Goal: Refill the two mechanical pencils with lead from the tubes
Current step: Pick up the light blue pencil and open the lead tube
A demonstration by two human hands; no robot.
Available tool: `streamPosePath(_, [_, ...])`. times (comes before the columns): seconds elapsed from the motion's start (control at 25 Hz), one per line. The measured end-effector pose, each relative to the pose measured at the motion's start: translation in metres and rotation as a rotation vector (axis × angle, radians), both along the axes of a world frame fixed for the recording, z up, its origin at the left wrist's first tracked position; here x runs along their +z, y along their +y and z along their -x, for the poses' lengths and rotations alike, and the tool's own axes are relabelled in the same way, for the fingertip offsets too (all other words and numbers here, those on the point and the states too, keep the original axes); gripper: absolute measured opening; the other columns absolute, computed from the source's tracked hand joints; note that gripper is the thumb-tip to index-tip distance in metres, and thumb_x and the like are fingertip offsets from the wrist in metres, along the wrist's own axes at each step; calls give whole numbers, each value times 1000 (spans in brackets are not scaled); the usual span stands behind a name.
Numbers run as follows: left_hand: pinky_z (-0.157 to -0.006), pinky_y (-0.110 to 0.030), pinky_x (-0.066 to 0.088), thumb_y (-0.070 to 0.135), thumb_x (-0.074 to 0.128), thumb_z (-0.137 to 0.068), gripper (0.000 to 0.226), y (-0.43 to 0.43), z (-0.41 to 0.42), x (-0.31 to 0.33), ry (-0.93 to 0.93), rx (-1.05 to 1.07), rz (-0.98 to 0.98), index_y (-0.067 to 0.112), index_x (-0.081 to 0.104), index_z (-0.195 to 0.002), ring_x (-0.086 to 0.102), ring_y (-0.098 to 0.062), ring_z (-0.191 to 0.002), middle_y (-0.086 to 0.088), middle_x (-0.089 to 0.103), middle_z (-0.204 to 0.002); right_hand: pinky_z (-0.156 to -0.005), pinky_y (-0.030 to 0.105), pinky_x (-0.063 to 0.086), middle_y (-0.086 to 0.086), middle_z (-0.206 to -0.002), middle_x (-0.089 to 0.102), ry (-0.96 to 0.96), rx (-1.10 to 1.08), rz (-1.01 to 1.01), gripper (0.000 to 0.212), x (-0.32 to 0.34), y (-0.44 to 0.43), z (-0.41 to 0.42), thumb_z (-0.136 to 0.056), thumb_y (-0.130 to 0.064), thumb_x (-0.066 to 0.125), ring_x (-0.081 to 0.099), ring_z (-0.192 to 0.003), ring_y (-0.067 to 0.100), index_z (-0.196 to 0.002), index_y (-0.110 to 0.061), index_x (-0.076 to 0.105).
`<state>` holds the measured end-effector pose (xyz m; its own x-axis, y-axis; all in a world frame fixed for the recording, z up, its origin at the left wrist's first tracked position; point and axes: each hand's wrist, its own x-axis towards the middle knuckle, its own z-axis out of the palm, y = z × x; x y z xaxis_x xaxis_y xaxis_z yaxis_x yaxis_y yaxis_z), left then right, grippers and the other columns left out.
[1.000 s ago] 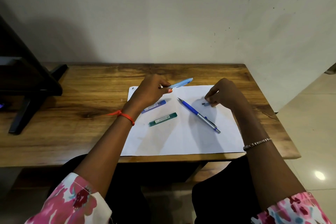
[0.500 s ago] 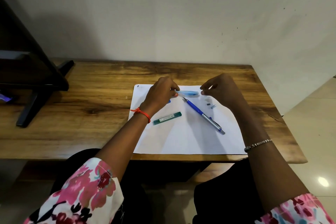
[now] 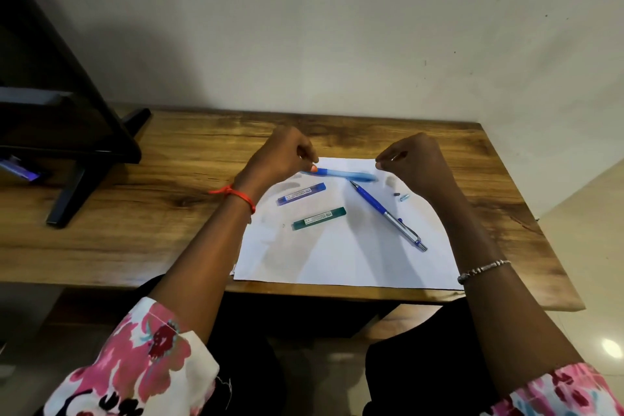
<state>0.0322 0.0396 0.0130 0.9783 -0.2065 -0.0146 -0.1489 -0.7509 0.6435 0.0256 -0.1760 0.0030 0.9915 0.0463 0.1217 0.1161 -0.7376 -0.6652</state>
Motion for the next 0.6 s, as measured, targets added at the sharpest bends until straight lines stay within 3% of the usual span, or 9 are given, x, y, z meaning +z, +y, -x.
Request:
streamPosePath(0.08, [-58, -7, 40, 3, 72, -73, 18, 4, 5, 2, 44, -32, -72, 1, 72, -91, 56, -13, -74, -16, 70, -93, -53, 1, 37, 14, -81, 70, -26, -24, -26, 10, 1, 1, 0, -78, -1, 69, 53, -62, 11, -86, 1, 74])
streamPosePath(0.24, [-71, -29, 49, 9, 76, -71, 18, 6, 7, -4, 81, -36, -185, 5, 73, -89, 60, -18, -81, -10, 70, -93, -53, 0, 37, 12, -82, 69, -50, -33, -55, 12, 3, 4, 1, -79, 0, 67, 50, -58, 2, -88, 2, 74])
streamPosePath(0.4, [-71, -33, 49, 24, 78, -70, 23, -4, 13, -15, 59, -36, -416, 10, 71, -86, 61, -25, -87, -7, 65, -97, -54, -1, 38, 16, -87, 71, -46, -27, -57, 13, 3, 7, 2, -80, -2, 68, 55, -68, 14, -90, 2, 74])
streamPosePath(0.52, [-66, -31, 44, 24, 77, -70, 18, -8, 13, -9, 28, 10, -296, 11, 72, -80, 62, -24, -83, -4, 66, -87, -50, 1, 38, 11, -82, 69, 25, 19, -109, 15, 3, 14, 4, -81, -7, 69, 55, -65, 12, -93, 0, 74])
streamPosePath(0.6, [-69, -34, 51, 23, 78, -69, 15, -12, 14, -3, 16, 32, -136, 12, 72, -79, 64, -22, -80, -3, 67, -80, -47, 6, 40, 9, -80, 68, 132, 87, -137, 20, 3, 21, 5, -83, -15, 69, 57, -62, 11, -96, -1, 73])
